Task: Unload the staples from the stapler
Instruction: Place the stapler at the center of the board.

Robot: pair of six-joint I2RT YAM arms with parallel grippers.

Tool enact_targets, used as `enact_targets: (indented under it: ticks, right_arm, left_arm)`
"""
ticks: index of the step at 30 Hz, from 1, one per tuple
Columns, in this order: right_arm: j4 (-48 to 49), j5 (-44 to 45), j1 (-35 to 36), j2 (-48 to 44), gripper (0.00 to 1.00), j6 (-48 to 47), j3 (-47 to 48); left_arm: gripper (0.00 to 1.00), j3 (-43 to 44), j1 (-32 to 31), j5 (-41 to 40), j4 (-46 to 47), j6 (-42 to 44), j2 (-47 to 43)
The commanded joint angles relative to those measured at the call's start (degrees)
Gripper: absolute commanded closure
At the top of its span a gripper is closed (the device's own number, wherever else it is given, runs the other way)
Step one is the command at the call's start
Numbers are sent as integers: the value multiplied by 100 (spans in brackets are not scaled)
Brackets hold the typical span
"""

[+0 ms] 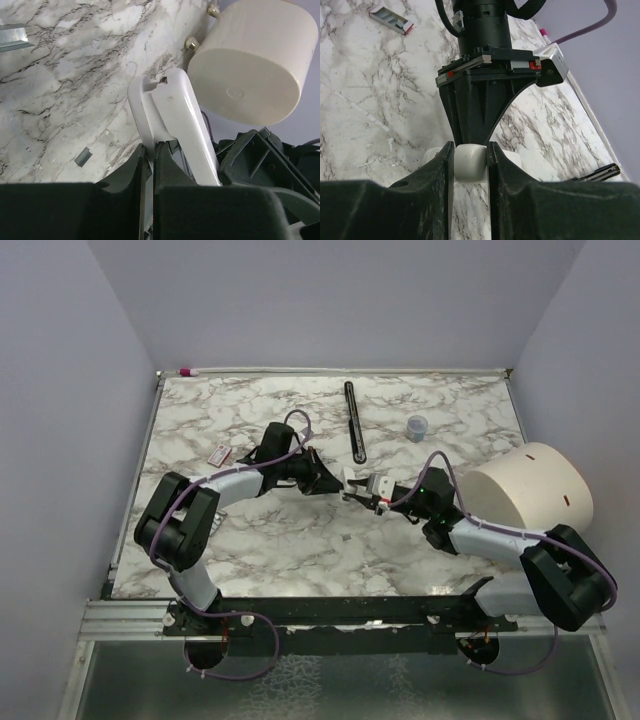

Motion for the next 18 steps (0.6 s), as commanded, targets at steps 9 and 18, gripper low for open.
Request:
enact_targets:
  ticks: [9, 18]
  right_arm:
    - [-505, -26, -54, -510, 99, 385, 273]
    - [-859, 801, -53, -578, 99, 477, 432]
  left_arm:
    - [100, -235, -37, 262, 585, 728, -263]
    - [79, 128, -37, 153, 178, 1078, -182]
